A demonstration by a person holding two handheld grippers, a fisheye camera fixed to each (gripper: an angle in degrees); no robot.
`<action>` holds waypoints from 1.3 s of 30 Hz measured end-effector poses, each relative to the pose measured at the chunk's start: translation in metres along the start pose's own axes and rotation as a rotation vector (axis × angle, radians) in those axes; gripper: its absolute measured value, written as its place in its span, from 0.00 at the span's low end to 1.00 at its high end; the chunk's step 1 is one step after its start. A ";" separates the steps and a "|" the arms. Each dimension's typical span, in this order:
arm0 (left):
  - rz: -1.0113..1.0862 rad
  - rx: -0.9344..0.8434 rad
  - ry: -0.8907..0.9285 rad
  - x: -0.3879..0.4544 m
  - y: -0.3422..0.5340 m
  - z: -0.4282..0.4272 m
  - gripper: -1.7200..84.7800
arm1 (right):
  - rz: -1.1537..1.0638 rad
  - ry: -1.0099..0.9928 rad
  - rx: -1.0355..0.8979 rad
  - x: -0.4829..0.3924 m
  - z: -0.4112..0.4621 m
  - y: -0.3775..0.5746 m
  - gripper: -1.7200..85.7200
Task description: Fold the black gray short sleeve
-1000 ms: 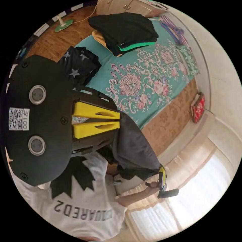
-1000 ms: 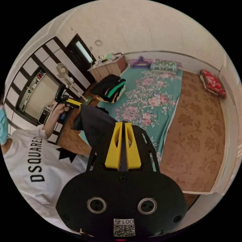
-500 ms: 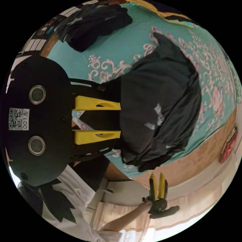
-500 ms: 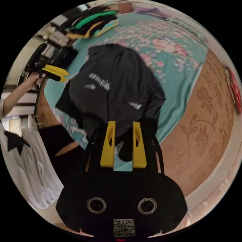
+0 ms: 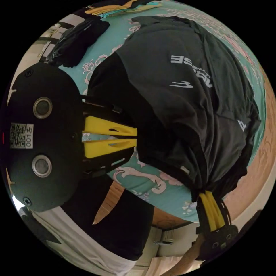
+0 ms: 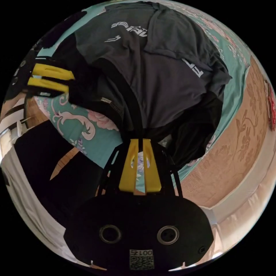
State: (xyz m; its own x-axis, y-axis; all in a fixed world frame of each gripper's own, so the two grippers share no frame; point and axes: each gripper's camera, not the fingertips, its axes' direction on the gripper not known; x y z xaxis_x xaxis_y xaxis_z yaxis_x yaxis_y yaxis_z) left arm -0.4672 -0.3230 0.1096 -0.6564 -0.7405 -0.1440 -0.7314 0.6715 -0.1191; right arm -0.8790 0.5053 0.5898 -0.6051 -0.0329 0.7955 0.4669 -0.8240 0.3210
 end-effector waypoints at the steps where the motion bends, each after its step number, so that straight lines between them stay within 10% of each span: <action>1: -0.012 -0.019 0.053 -0.020 0.003 0.002 0.02 | 0.006 -0.047 0.010 0.010 -0.006 0.001 0.05; 15: -0.131 0.058 0.483 -0.090 0.129 -0.030 0.01 | 0.012 -0.490 0.064 0.020 -0.078 0.090 0.04; 29: -0.057 0.712 -0.441 -0.259 0.060 -0.422 0.01 | -0.012 0.309 0.865 0.163 -0.494 0.033 0.03; 39: -0.007 0.593 -0.550 -0.242 0.095 -0.285 0.01 | -0.115 0.439 0.777 0.071 -0.411 0.049 0.04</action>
State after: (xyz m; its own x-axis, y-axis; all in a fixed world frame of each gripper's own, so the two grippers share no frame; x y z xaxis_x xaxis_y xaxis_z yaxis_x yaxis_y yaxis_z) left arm -0.4307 -0.0877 0.4132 -0.3548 -0.7289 -0.5855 -0.4141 0.6839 -0.6006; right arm -1.1643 0.2302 0.4503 -0.7927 -0.3182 0.5200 0.5961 -0.2259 0.7704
